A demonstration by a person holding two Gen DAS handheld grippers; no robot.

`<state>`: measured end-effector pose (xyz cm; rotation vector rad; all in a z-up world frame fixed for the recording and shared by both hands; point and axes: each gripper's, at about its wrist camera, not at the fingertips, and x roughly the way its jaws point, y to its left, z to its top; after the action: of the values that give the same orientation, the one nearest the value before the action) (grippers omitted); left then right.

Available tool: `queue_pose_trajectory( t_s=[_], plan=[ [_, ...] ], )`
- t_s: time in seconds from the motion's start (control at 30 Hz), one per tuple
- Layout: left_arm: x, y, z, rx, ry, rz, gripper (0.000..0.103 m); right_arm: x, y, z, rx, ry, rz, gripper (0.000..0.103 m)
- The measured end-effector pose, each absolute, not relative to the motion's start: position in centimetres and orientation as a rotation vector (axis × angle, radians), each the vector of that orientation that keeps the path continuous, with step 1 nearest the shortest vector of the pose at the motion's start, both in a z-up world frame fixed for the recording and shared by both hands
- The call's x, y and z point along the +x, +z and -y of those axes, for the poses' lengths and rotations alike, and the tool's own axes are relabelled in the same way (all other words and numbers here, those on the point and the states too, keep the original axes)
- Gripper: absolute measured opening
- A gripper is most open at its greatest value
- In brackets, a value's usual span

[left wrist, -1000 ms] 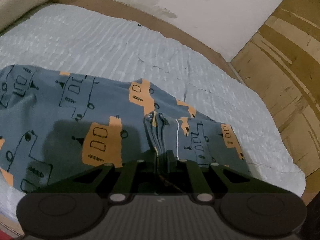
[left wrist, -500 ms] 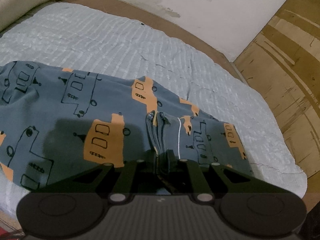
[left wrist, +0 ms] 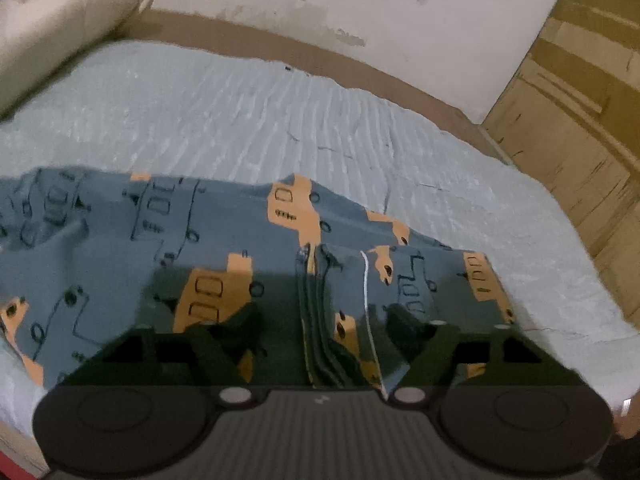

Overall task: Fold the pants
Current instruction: 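Pull the seam taut with the left gripper while the right gripper releases and withdraws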

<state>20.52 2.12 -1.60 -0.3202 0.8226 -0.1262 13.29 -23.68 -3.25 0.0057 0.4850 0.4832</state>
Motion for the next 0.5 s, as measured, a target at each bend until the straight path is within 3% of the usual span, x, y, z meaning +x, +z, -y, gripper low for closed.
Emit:
queue_pose_trajectory(
  t_s=[0.07, 0.5],
  plan=[
    [20.7, -1.4, -1.5, -0.264, -0.083, -0.797, 0.091, 13.6, -3.3, 24.6, 0.014, 0.433, -0.477, 0.102],
    [23.0, -2.9, 0.1, -0.118, 0.001, -0.794, 0.098, 19.5, -3.7, 27.4, -0.169, 0.188, -0.554, 0.102]
  ],
)
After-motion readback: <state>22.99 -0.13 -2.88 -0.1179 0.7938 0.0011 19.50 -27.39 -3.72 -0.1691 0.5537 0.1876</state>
